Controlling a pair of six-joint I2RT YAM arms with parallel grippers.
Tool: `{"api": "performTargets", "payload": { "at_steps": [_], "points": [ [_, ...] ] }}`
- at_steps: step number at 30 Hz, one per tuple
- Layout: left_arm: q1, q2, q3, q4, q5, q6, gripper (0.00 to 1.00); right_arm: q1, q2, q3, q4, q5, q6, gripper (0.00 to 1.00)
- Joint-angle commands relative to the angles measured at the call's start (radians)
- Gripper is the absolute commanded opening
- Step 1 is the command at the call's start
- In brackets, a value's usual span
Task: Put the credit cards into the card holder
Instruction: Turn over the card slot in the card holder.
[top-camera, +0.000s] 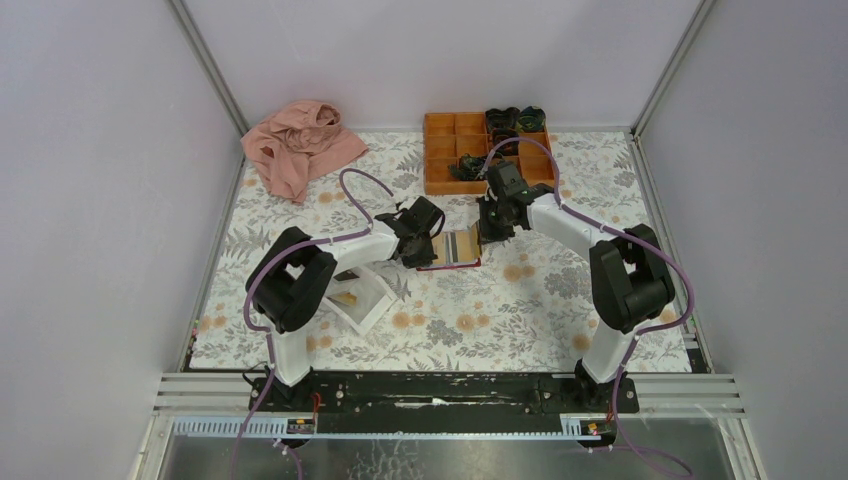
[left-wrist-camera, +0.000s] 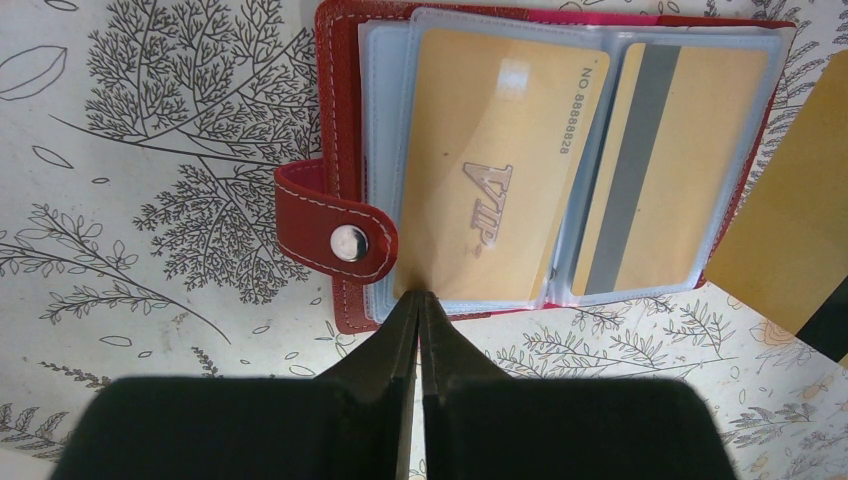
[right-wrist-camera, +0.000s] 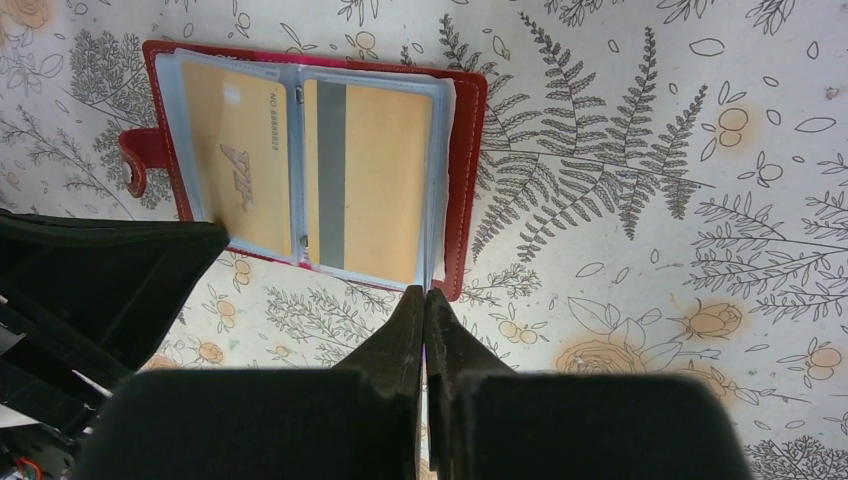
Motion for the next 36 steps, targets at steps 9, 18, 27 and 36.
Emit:
{"api": "performTargets", "payload": {
  "at_steps": [9, 18, 27, 36],
  "points": [
    [-0.002, 0.033, 0.001, -0.022, -0.001, 0.008, 0.06, 0.005, -0.023, -0.008, 0.000, 0.013, -0.012, 0.00],
    [-0.003, 0.035, 0.001, -0.022, 0.000, 0.006, 0.06, 0.004, -0.015, -0.023, 0.010, 0.003, -0.010, 0.00],
    [-0.002, 0.036, -0.002, -0.021, 0.001, 0.005, 0.06, 0.005, -0.025, -0.016, 0.018, -0.022, 0.007, 0.00],
    [-0.002, 0.039, 0.002, -0.022, 0.003, 0.003, 0.06, 0.005, -0.040, 0.005, -0.006, -0.006, -0.001, 0.00]
  ]
}}
